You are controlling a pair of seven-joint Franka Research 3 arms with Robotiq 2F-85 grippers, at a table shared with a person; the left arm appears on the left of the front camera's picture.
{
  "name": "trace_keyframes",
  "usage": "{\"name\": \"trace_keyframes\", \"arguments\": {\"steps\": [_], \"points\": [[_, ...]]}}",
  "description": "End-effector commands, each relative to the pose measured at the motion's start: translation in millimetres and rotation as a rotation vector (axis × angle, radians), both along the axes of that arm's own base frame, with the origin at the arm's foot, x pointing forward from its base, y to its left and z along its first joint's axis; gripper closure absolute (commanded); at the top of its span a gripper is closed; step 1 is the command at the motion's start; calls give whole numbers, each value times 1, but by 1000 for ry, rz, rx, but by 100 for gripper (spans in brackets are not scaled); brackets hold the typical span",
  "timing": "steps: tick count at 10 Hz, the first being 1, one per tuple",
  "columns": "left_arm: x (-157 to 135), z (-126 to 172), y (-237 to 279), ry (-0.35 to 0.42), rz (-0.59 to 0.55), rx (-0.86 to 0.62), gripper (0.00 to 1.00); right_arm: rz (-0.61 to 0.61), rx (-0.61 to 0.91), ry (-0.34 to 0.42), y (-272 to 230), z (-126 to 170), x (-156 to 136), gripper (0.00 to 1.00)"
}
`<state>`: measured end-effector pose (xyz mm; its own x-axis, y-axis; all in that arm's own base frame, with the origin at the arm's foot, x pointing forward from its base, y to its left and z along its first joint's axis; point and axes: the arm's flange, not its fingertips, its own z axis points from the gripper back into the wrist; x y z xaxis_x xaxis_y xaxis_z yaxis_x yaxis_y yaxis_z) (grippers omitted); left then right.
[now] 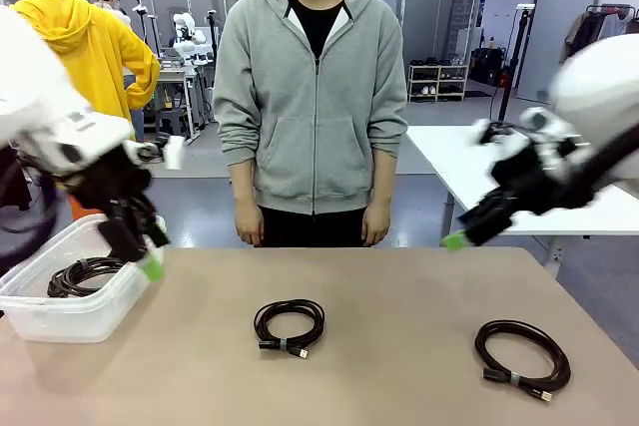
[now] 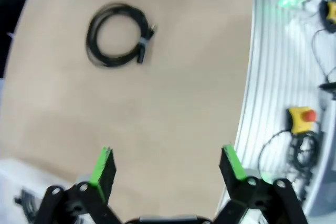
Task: Organize and store the cables.
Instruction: Place the USB Extension Cable into the Organizing box.
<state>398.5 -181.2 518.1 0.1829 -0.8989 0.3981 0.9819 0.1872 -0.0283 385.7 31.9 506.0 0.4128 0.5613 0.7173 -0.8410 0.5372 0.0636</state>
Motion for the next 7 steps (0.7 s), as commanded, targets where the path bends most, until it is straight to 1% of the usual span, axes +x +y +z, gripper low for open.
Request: {"name": "trace_keyframes", "arguments": {"steps": [1, 2, 3, 4, 5, 6, 7], "points": [[22, -9, -43, 4, -19, -15, 0, 63, 67, -28, -60, 5, -24, 0], [25, -19, -64, -5, -29, 9, 0, 114, 75, -27, -91, 5, -36, 0], [25, -31, -85, 17, -79, 39, 0, 205, 95, -21, -119, 2, -44, 0], [29, -46, -105, 24, -71, 54, 0, 227, 93, -79, -146, 0, -53, 0], [33, -60, -120, 33, -47, 72, 0, 237, 107, -129, -167, -4, -62, 0], [38, -73, -135, 33, -4, 115, 0, 223, 130, -134, -184, -10, -69, 0], [45, -88, -151, 31, 13, 115, 0, 181, 150, -118, -201, -20, -73, 0]]}}
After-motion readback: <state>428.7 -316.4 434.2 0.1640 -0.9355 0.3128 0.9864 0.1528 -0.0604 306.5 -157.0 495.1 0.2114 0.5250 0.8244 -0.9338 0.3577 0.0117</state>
